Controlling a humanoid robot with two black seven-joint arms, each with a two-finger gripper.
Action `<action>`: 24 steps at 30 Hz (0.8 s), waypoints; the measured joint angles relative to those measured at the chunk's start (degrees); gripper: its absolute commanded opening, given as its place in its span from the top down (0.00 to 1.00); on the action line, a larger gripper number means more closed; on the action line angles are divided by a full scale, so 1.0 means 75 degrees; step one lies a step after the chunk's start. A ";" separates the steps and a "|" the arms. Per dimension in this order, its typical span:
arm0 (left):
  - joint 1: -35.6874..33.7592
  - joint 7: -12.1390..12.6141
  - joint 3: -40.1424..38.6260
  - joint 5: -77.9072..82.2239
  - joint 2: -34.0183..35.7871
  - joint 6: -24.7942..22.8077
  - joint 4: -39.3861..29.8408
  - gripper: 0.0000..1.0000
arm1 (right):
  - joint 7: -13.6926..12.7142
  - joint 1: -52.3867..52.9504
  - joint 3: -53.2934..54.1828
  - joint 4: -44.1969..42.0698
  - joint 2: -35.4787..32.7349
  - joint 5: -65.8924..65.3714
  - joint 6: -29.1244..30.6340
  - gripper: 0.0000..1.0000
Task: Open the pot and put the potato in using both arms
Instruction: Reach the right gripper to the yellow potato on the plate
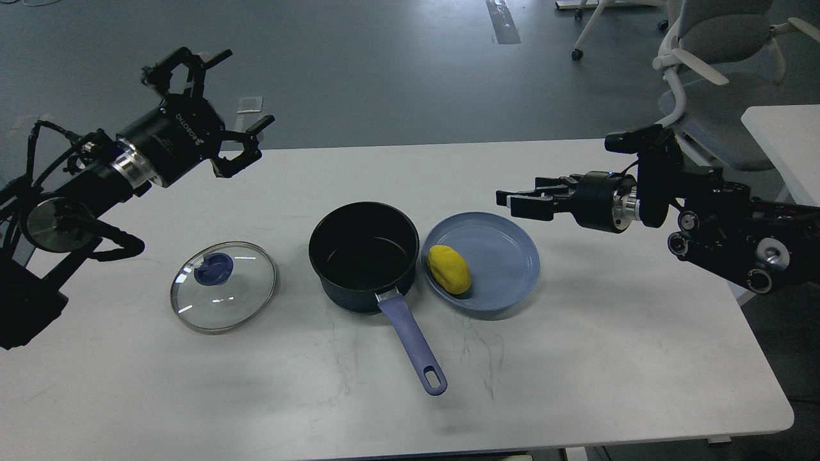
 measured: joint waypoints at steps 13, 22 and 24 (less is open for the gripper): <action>0.0451 -0.0113 -0.0242 0.0081 0.0610 0.0000 -0.0706 0.02 | 0.0504 -0.0492 -0.0482 -0.0125 0.0600 -0.0045 -0.0366 0.04; 0.0585 -0.0196 -0.0292 0.0115 0.1023 0.0000 -0.1132 0.02 | 0.0518 -0.0510 -0.0502 -0.0621 0.1187 -0.0045 -0.0384 0.07; 0.0587 -0.0247 -0.0293 0.0116 0.1080 0.0000 -0.1156 0.02 | 0.0518 -0.0524 -0.0509 -0.0685 0.1268 -0.0045 -0.0385 0.08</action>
